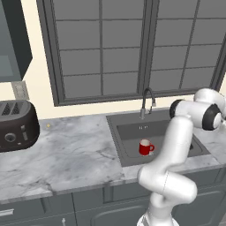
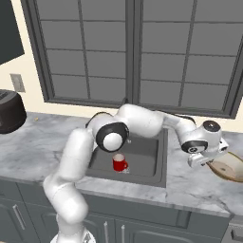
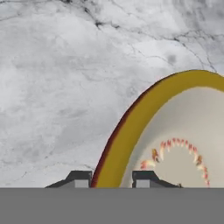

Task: Pick the mug and place it in the sink. Pick the bowl and place it in the open cabinet and then close the cabinet.

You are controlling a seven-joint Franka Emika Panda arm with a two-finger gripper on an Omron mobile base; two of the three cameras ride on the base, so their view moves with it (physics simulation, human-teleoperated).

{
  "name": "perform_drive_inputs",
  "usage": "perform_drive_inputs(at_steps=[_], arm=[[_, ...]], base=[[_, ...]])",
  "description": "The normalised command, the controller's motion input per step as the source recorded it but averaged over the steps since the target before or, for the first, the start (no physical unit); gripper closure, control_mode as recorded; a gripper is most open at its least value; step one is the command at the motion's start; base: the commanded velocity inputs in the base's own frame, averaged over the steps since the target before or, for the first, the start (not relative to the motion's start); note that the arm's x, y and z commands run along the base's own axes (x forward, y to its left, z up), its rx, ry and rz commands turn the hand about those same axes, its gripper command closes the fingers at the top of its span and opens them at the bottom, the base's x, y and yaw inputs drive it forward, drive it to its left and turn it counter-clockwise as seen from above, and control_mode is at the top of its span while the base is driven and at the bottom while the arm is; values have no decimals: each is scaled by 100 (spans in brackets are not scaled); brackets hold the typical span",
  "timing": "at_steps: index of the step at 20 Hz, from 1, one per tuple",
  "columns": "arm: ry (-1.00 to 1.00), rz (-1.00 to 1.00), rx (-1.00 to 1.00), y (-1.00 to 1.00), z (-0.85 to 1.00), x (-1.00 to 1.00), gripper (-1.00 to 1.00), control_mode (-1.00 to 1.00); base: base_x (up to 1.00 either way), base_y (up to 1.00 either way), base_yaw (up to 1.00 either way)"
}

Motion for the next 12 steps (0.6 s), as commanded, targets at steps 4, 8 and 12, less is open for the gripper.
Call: perform_drive_inputs(at_steps=[4,8,12], arm=[[-38,8,-33,96,40,-64,100,-100],[-27,15,-35,90,100,-61,100,-100],[-7,21,-29,71,100,-54,100,-100]], base=[[0,0,0],[0,0,0],[0,0,0]])
